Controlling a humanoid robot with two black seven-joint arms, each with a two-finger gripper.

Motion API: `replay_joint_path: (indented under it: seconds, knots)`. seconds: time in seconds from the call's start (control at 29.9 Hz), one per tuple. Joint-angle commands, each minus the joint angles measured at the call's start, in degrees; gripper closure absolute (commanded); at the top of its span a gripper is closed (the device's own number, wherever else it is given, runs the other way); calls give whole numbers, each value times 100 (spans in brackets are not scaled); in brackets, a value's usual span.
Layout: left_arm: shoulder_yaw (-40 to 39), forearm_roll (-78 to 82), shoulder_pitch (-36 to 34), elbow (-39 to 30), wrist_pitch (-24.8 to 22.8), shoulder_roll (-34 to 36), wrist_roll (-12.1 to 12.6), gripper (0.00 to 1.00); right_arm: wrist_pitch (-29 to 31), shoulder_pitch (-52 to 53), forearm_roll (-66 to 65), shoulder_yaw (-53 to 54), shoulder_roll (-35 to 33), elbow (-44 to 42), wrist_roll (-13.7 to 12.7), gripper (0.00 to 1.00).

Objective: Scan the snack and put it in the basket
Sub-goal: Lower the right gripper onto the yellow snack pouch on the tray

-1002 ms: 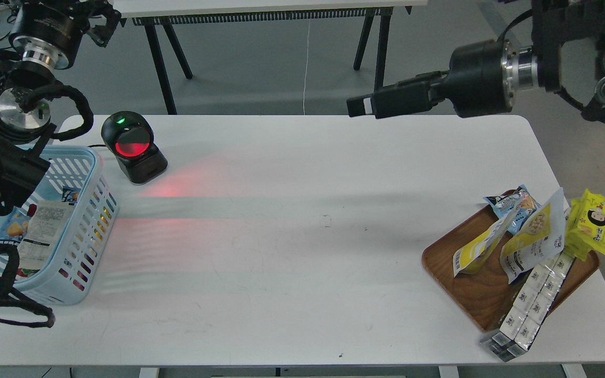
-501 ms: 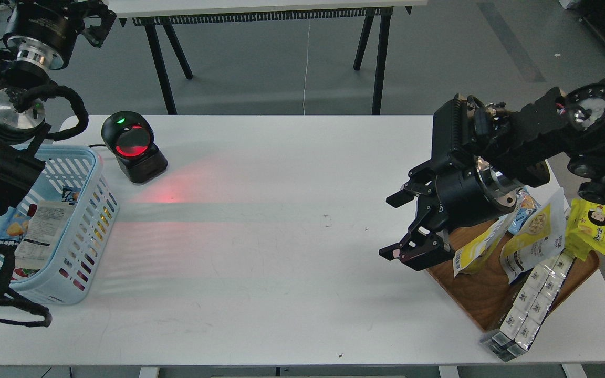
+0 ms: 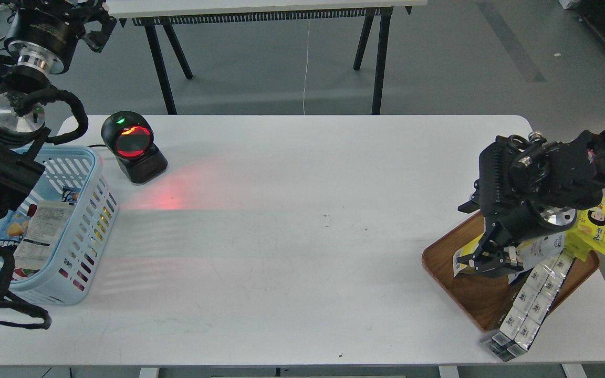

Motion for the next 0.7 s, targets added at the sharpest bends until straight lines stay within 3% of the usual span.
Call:
replay_joint_path:
  seconds: [0.0,0.33,0.67]
  knots:
    - [0,0,6,0,0,7,0,0,1,-15,-2,-103,-96,5,0,10]
    - [8,0,6,8,0,16,-9,0,1,-190,-2,-130,-61,-381,0,10]
    - [8,0,24,17,0,16,0,0,1,-357,-2,-112,124,-847,0,23]
